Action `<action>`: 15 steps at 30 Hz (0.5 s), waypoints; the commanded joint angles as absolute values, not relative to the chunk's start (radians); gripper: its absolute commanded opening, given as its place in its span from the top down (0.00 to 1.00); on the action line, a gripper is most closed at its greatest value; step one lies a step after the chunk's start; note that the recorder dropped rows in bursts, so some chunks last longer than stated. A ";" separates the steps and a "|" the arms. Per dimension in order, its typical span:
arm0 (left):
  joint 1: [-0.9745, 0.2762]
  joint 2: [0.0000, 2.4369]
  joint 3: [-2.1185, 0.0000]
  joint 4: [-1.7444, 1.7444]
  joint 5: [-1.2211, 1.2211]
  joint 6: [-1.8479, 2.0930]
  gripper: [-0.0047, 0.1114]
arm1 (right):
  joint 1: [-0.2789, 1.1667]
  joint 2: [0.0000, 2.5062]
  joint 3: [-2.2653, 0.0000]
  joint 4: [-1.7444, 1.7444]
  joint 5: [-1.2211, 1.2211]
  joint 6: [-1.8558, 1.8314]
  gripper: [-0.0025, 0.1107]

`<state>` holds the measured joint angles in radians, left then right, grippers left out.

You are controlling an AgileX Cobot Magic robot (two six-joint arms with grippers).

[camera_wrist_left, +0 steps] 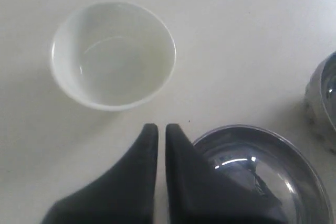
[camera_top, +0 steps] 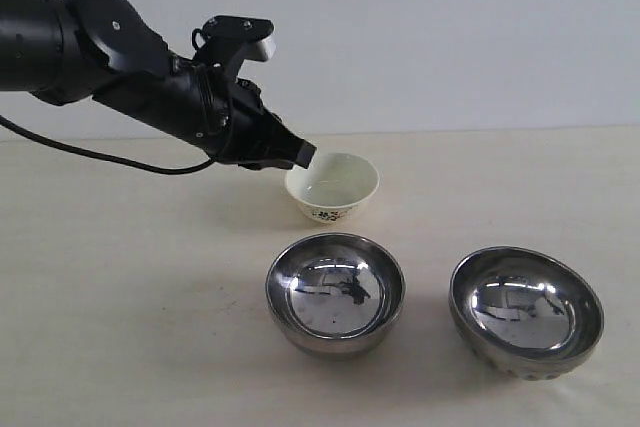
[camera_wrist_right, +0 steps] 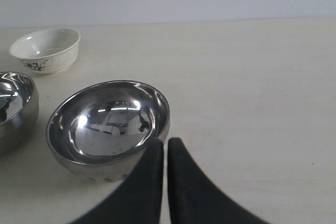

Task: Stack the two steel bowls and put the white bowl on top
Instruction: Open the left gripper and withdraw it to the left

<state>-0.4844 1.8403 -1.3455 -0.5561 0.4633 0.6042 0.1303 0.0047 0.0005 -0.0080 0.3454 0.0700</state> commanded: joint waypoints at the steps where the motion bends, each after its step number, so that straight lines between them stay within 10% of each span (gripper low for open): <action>1: -0.486 1.766 -1.290 -0.561 0.372 0.612 0.92 | 0.127 0.000 0.000 -0.009 0.342 0.068 0.98; 15: -0.489 1.286 -0.693 -0.611 -0.143 0.614 0.92 | 0.127 0.000 0.000 -0.009 0.342 0.068 0.98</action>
<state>-0.4844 1.3903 -0.8009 -0.5979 -0.0219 0.6225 0.1303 0.0047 0.0005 -0.0080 0.3454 0.0700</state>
